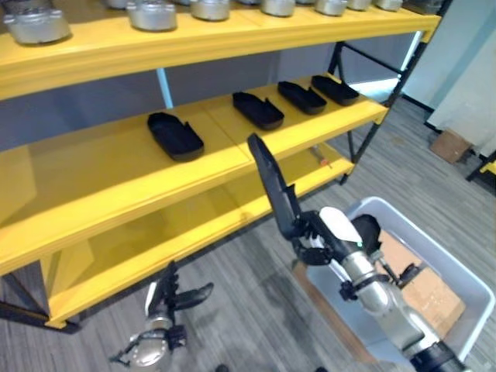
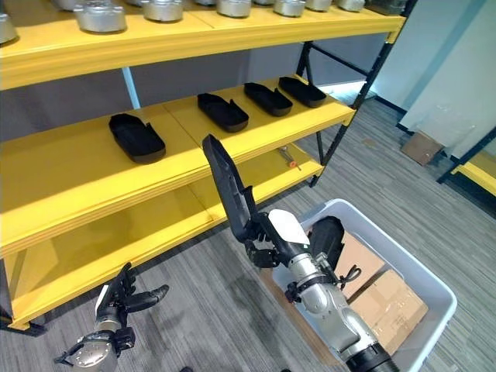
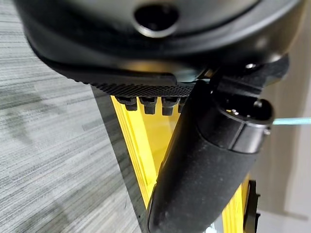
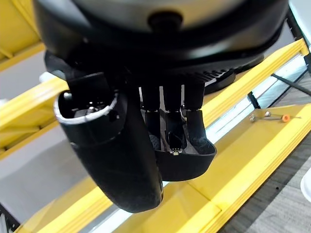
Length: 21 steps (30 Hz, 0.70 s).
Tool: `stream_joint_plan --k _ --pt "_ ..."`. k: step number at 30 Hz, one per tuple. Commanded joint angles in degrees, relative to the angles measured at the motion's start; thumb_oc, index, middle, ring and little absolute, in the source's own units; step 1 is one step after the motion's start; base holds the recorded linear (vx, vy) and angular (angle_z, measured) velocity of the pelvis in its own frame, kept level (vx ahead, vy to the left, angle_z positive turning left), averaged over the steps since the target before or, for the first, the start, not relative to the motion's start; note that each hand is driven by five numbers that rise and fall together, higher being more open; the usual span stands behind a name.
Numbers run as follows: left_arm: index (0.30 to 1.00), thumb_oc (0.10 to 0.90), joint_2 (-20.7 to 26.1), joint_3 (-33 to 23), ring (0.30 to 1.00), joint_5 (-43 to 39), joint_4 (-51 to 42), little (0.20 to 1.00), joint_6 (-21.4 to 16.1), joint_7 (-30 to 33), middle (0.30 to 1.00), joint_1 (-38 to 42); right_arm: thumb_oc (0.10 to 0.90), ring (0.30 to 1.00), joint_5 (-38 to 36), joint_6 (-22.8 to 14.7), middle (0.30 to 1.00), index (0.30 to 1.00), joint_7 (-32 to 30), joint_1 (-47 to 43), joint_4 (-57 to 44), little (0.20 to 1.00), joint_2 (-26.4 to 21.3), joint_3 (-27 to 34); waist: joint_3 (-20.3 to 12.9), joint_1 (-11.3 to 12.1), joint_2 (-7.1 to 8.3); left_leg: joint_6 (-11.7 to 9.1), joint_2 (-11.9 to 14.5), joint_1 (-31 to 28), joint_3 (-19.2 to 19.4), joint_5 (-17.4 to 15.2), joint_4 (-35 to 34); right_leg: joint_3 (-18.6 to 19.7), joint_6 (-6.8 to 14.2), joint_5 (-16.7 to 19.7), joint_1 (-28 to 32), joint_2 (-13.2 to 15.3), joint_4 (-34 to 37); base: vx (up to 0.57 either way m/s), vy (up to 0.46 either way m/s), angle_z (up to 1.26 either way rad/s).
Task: Move parts from the plastic box to the shelf.
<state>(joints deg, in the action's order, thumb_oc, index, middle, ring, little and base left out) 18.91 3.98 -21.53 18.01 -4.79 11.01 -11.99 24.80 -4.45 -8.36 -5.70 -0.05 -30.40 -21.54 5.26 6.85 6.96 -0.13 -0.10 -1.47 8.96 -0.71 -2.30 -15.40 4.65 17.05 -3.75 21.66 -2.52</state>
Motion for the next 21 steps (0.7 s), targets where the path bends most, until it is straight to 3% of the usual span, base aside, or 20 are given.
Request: stream_joint_plan --k 1,2,5,7,9,10,11,21 --pt "1.0 0.9 1.9 0.4 1.0 2.9 -5.7 1.0 -5.8 1.3 1.0 4.4 0.4 0.3 -0.8 -4.8 0.3 0.3 -2.6 -6.7 -4.7 0.3 -2.9 3.3 -0.8 -3.8 -4.91 3.9 -2.9 1.2 -6.7 1.1 -2.5 15.7 2.6 -14.7 -3.9 -15.2 -11.1 0.17 0.13 1.53" --pt "1.0 0.9 1.7 0.4 1.0 3.3 -5.7 1.0 -5.8 0.5 1.0 4.2 0.4 0.3 -1.8 -5.7 0.3 0.3 -2.5 -5.3 -5.2 0.3 -3.5 4.0 -0.5 -5.0 -5.13 4.0 -3.6 0.8 -8.3 1.3 -2.7 17.8 1.2 -16.2 -7.1 -20.4 -10.1 0.16 0.052 1.37" --pt "1.0 0.9 1.5 0.4 1.0 3.7 -5.7 1.0 -5.6 0.2 1.0 3.8 0.4 0.3 -2.7 -6.4 0.3 0.3 -2.6 -4.5 -5.5 0.3 -3.3 4.8 -0.4 -5.4 -4.76 4.1 -4.5 0.3 -9.6 0.8 -2.7 16.2 1.1 -13.8 -8.2 -22.0 -5.6 0.13 -0.033 0.44" --pt "1.0 0.9 1.2 -0.2 1.0 4.0 -5.8 1.0 -5.5 0.5 1.0 3.5 0.4 0.3 -3.2 -6.8 0.3 0.3 -2.4 -4.6 -5.8 0.3 -3.2 4.8 0.2 -6.4 -4.58 4.0 -5.3 -1.7 -11.3 0.3 -2.7 15.6 2.2 -8.9 -12.7 -23.9 -0.8 0.23 -0.055 0.53" --pt "1.0 0.9 1.1 0.2 1.0 3.8 -5.5 1.0 -5.7 0.3 1.0 3.4 0.4 0.3 -3.1 -6.9 0.3 0.3 -2.3 -3.3 -6.4 0.3 -4.0 5.5 0.7 -8.1 -4.36 4.1 -5.9 -3.5 -14.4 -0.4 -2.5 20.6 2.9 -7.4 -13.3 -25.6 -0.8 0.23 -0.063 0.28" --pt "1.0 0.9 0.7 0.5 1.0 3.6 -5.5 1.0 -5.9 0.1 1.0 3.5 0.4 0.3 -3.0 -6.9 0.3 0.3 -2.2 -1.4 -7.4 0.3 -4.9 6.9 0.6 -8.4 -3.68 3.7 -6.7 -3.5 -15.2 -0.7 -2.0 22.2 2.8 -7.1 -11.7 -25.2 -0.2 0.16 -0.133 0.91" --pt "1.0 0.9 -0.3 0.6 1.0 3.6 -5.4 1.0 -6.0 0.1 1.0 3.0 0.4 0.3 -3.1 -7.1 0.3 0.3 -2.3 -0.3 -7.9 0.3 -5.2 7.8 -0.1 -8.5 -3.56 3.7 -6.8 -3.5 -15.6 -1.2 -1.9 21.2 2.2 -6.7 -9.9 -24.7 1.3 0.15 -0.154 1.22" --pt "1.0 0.9 -1.8 1.9 1.0 3.3 -5.0 1.0 -5.6 -0.5 1.0 2.8 0.4 0.3 -6.2 -8.2 0.3 0.3 -2.0 3.8 -9.3 0.3 -6.4 10.7 -2.0 -8.8 -5.12 0.8 -4.3 -3.7 -15.4 -3.5 3.8 15.2 -0.7 -12.4 -5.0 -23.7 -1.0 0.16 -0.115 0.39"
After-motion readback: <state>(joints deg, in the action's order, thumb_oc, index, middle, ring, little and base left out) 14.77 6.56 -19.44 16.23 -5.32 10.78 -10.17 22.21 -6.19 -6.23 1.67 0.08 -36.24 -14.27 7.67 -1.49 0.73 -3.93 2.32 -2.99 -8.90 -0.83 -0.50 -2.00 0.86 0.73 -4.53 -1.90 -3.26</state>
